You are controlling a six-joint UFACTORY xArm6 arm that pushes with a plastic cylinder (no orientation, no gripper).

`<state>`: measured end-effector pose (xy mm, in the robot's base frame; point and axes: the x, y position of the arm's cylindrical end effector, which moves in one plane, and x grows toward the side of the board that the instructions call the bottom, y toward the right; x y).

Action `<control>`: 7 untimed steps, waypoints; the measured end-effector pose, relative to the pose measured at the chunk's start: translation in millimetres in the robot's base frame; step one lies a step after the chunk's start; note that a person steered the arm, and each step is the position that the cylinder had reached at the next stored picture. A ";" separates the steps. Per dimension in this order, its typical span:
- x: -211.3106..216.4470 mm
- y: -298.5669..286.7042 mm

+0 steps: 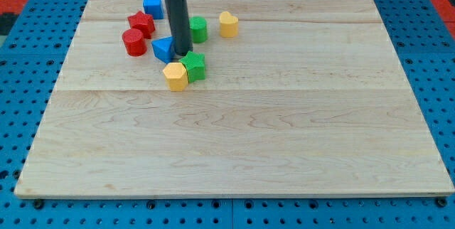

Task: Push the blue triangle below the red circle

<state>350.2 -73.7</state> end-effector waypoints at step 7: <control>40.6 -40.8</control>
